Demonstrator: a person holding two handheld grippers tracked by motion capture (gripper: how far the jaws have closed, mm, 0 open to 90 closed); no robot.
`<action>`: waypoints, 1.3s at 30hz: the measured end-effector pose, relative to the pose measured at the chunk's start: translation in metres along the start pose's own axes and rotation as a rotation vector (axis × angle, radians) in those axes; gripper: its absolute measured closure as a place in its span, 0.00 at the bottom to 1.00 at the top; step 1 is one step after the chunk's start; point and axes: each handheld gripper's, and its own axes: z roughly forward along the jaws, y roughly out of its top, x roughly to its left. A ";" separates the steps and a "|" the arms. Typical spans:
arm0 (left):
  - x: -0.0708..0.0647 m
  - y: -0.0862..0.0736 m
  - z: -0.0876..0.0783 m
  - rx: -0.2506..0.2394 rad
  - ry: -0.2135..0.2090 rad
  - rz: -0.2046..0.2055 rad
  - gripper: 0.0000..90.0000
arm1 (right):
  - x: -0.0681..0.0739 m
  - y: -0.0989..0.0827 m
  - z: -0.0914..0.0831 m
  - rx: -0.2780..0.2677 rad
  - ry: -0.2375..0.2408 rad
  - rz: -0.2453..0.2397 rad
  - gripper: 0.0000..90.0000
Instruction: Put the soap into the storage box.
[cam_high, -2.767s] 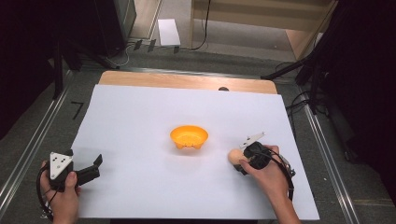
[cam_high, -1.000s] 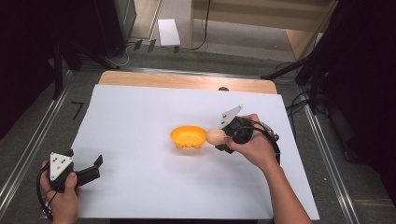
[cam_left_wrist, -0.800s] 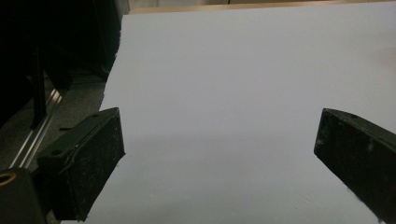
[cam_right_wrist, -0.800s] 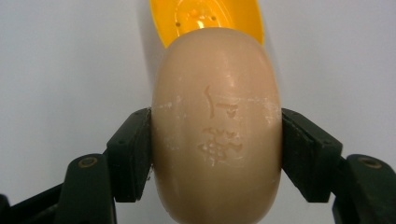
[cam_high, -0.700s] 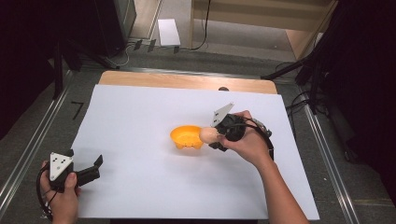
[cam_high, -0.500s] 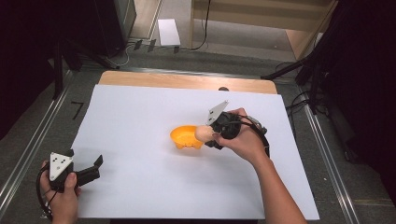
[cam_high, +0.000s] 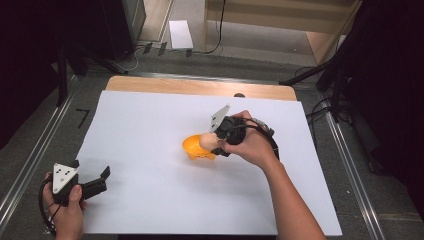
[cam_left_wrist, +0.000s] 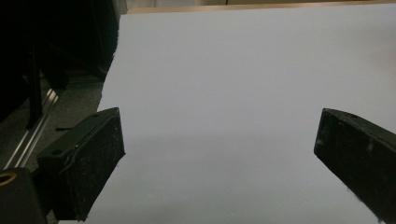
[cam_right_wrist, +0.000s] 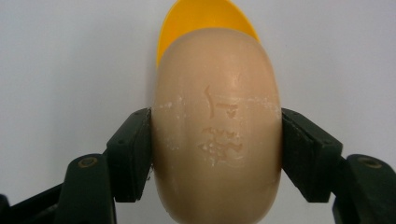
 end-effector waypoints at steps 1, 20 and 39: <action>0.000 0.000 0.000 0.000 0.000 0.000 0.02 | 0.000 0.001 0.001 -0.001 0.000 -0.001 0.37; 0.000 0.000 0.000 -0.001 -0.001 -0.003 0.02 | -0.010 0.020 0.028 0.032 0.070 -0.041 0.37; 0.001 0.000 0.000 0.000 -0.002 -0.008 0.02 | -0.017 0.017 0.035 0.019 0.096 -0.001 0.36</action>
